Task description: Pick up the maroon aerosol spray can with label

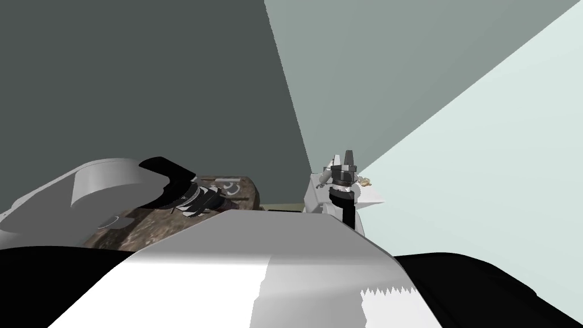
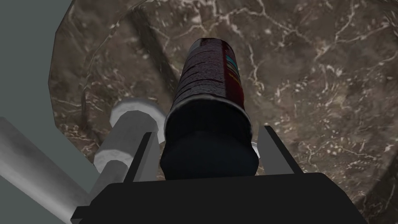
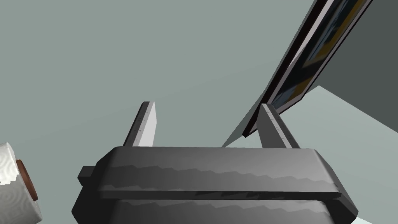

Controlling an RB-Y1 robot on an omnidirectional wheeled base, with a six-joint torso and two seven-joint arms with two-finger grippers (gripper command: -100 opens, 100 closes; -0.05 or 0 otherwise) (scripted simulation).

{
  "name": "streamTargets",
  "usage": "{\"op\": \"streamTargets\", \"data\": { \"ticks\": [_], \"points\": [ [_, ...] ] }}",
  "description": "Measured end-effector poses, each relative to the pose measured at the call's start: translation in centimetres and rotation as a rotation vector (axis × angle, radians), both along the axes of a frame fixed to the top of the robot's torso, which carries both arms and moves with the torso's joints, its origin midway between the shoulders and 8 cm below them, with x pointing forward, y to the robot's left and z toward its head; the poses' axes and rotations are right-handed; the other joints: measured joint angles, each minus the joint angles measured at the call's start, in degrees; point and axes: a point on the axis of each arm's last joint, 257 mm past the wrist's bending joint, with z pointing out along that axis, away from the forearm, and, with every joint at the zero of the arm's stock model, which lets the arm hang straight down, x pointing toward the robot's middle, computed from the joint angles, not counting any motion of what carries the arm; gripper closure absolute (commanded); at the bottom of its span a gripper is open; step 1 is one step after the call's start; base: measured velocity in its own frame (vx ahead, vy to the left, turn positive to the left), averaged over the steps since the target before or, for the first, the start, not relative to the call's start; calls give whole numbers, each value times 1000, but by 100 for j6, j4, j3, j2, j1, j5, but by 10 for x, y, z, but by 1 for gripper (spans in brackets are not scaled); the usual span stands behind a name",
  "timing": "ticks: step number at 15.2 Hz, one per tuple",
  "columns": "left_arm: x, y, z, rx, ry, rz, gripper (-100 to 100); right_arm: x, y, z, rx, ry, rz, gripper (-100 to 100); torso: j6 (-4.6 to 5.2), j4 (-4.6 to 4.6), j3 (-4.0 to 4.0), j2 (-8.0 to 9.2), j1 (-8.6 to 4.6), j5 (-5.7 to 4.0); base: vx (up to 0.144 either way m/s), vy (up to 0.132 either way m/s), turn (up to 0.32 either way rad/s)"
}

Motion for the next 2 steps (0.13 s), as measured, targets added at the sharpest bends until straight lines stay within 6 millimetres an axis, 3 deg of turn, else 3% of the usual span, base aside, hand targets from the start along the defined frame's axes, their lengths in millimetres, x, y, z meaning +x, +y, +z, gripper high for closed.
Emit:
{"op": "streamTargets", "data": {
  "ticks": [2],
  "points": [
    [-4, -3, 6, 1, 4, -10, 100, 0, 0, 0, 0, 0, 0, 0, -3, -2, -8, -16, -4, -2, 60, -10, 56]
  ]
}}
